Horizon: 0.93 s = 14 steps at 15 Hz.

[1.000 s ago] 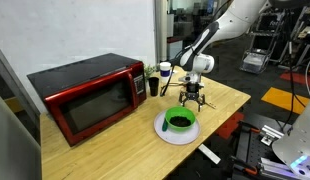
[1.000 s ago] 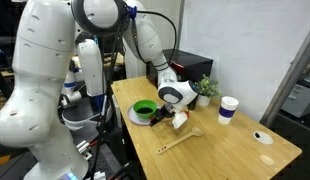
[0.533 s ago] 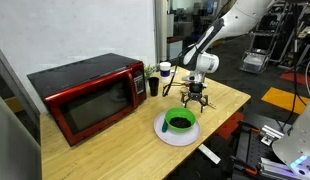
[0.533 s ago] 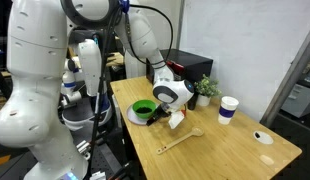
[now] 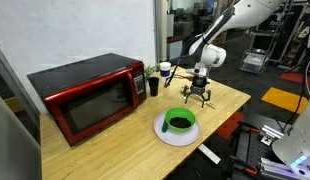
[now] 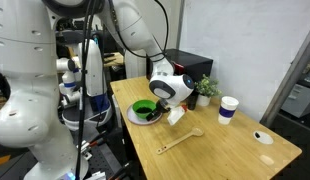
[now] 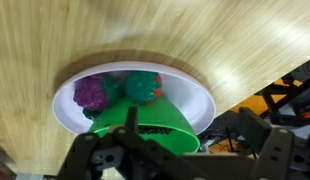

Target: Pick up a strawberry and put it in the green bowl

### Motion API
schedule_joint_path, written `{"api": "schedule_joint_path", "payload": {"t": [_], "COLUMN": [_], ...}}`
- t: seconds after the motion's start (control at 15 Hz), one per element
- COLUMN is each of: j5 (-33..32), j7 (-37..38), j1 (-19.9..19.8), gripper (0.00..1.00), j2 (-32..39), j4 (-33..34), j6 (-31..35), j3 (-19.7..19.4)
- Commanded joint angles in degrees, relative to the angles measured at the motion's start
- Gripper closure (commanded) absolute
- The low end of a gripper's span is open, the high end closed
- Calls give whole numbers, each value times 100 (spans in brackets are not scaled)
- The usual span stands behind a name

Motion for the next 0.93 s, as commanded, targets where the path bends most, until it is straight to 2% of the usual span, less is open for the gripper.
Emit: {"api": "schedule_joint_path", "payload": {"t": [0.0, 0.87], "j5": [198, 516], "j7": [-127, 113], "j1": [28, 128], "gripper": [0, 0], "j2": [64, 1052], "j4": [68, 927], "j6": [-138, -178], "j3": [-81, 49]}}
